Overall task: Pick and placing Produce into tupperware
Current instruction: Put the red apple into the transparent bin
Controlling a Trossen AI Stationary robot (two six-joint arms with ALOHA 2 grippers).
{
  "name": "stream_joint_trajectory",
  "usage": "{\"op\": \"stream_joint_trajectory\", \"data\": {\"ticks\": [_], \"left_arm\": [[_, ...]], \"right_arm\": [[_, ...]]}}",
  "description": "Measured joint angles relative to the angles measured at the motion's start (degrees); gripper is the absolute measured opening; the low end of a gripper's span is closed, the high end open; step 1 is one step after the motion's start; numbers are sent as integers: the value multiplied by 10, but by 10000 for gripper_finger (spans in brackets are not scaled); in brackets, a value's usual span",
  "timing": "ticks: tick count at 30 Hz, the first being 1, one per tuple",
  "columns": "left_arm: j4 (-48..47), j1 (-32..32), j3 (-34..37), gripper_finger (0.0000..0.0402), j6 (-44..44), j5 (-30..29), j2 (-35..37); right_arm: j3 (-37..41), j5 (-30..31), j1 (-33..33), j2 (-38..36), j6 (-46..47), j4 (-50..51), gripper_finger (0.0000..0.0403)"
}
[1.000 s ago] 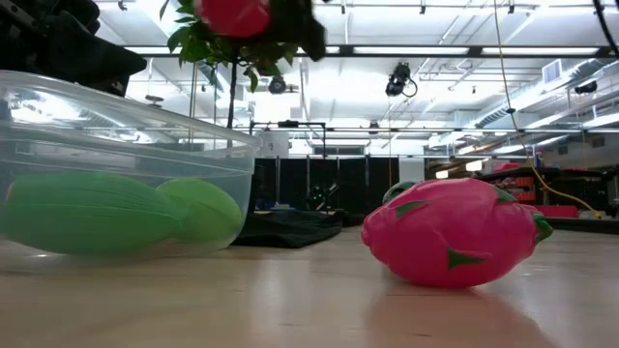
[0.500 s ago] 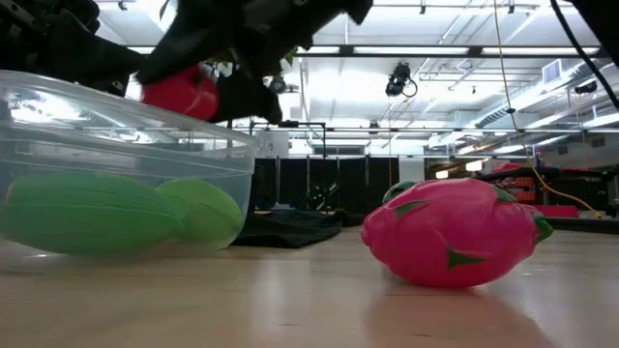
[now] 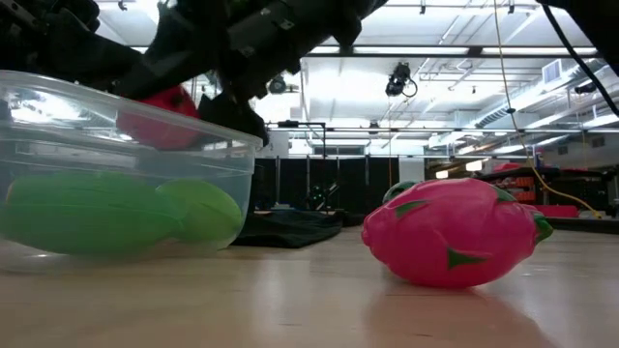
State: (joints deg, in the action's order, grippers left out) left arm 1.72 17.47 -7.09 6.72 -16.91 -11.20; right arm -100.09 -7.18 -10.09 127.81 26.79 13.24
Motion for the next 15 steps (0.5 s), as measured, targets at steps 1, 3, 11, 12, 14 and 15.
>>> {"op": "stream_joint_trajectory", "data": {"ticks": [1, 3, 11, 12, 14, 15], "left_arm": [[0, 0, 0, 46, 0, 0, 0], [1, 0, 0, 47, 0, 0, 0], [0, 0, 0, 43, 0, 0, 0], [0, 0, 0, 42, 0, 0, 0], [0, 0, 0, 41, 0, 0, 0], [0, 0, 0, 42, 0, 0, 0]], "right_arm": [[0, 0, 0, 2, 0, -3, 266], [0, -2, 2, 3, 0, 3, 265], [0, -9, 2, 8, 0, -6, 273], [0, -9, 2, 8, 0, -6, 273], [0, -11, 2, 8, 0, -6, 272], [0, -13, 2, 8, 0, -6, 271]]}}
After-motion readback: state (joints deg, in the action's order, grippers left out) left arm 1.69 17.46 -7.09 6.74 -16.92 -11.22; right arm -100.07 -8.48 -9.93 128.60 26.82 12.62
